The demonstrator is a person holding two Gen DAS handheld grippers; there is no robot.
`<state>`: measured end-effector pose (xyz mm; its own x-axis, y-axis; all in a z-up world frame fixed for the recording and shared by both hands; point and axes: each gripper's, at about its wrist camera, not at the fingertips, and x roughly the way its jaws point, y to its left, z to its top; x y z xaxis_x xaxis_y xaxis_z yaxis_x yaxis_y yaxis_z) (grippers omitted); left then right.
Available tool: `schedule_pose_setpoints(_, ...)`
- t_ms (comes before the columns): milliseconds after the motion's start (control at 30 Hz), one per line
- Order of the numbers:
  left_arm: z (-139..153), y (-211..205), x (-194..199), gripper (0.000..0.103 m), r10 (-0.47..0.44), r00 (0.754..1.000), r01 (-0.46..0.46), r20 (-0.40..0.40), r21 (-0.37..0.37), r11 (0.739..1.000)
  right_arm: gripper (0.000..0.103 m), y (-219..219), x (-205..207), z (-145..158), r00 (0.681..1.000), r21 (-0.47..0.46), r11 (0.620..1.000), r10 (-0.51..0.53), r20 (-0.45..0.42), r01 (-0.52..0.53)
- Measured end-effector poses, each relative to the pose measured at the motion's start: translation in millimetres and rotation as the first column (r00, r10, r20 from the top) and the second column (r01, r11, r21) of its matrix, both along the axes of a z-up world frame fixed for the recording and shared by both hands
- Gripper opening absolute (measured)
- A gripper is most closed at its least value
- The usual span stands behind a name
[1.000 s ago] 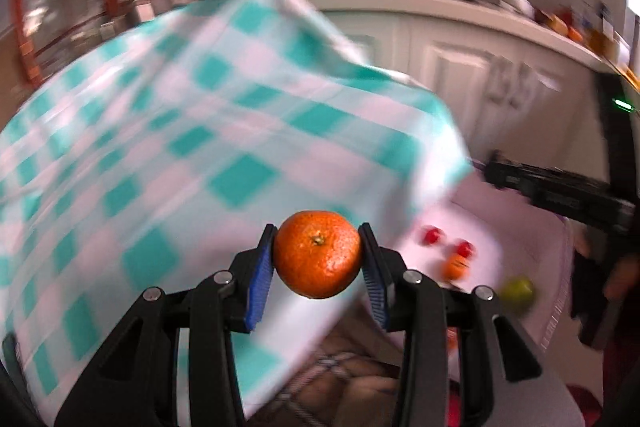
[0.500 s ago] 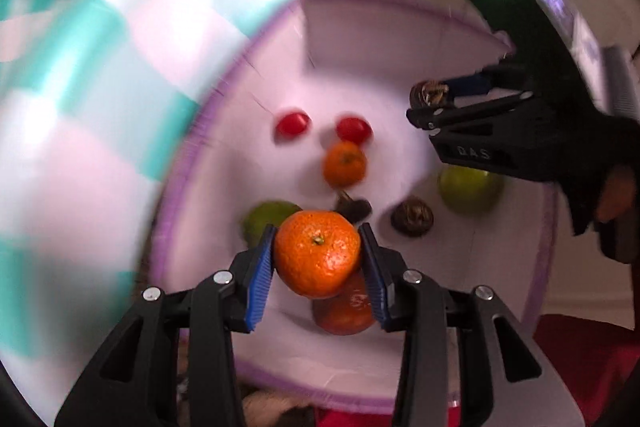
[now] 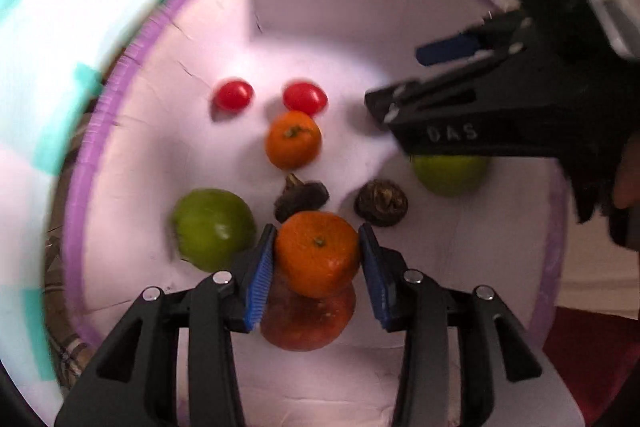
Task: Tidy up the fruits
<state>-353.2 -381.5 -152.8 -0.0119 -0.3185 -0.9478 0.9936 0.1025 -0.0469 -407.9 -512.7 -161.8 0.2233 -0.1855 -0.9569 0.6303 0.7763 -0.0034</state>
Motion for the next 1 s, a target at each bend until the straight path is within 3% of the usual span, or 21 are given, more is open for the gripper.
schedule_pose_setpoints(100, 35, 21, 6, 0.057, 0.025, 0.999, -0.021, 0.034, -0.127, 0.992, 0.07, -3, -7, 14, 0.998, -0.01, 1.0, -0.014, 0.053, 0.015)
schedule_pose_setpoints(167, 68, 39, 9, 0.066, 0.042, 0.997, -0.026, 0.061, -0.24, 0.97, 0.073, -3, -16, 31, 0.993, -0.026, 0.999, -0.025, 0.112, 0.028)
schedule_pose_setpoints(233, 105, 58, 8, 0.086, 0.072, 0.991, -0.027, 0.111, -0.362, 0.932, 0.08, -4, -21, 51, 0.981, -0.04, 0.998, -0.03, 0.19, 0.038)
schedule_pose_setpoints(300, 144, 81, 6, 0.101, 0.092, 0.987, -0.016, 0.13, -0.493, 0.87, 0.088, 3, -33, 76, 0.954, -0.069, 0.996, -0.038, 0.298, 0.061)
schedule_pose_setpoints(333, 163, 91, 5, 0.101, 0.1, 0.985, -0.005, 0.141, -0.557, 0.83, 0.088, 7, -38, 85, 0.94, -0.08, 0.994, -0.041, 0.34, 0.072)
schedule_pose_setpoints(400, 178, 94, -2, 0.101, 0.116, 0.981, -0.004, 0.153, -0.589, 0.808, 0.088, 13, -48, 97, 0.915, -0.078, 0.991, -0.065, 0.399, 0.104)
schedule_pose_setpoints(433, 180, 96, -2, 0.101, 0.129, 0.979, -0.015, 0.156, -0.582, 0.813, 0.088, 15, -50, 99, 0.908, -0.068, 0.99, -0.084, 0.409, 0.123)
schedule_pose_setpoints(500, 170, 90, -1, 0.101, 0.156, 0.975, -0.052, 0.161, -0.517, 0.854, 0.088, 15, -48, 96, 0.911, -0.039, 0.987, -0.126, 0.393, 0.153)
schedule_pose_setpoints(633, 126, 75, -3, 0.101, 0.151, 0.963, -0.06, 0.221, -0.37, 0.927, 0.088, 18, -38, 71, 0.941, -0.035, 0.984, -0.157, 0.301, 0.176)
schedule_pose_setpoints(700, 98, 69, 1, 0.101, 0.13, 0.965, -0.063, 0.229, -0.278, 0.959, 0.088, 18, -32, 55, 0.962, -0.043, 0.982, -0.173, 0.213, 0.186)
schedule_pose_setpoints(867, 60, 65, 6, 0.101, 0.104, 0.973, -0.077, 0.205, -0.137, 0.988, 0.088, 22, -27, 35, 0.974, -0.014, 0.982, -0.182, 0.136, 0.186)
schedule_pose_setpoints(1000, 50, 64, 5, 0.101, 0.097, 0.975, -0.077, 0.198, -0.104, 0.992, 0.088, 27, -23, 27, 0.98, -0.01, 0.986, -0.163, 0.116, 0.165)
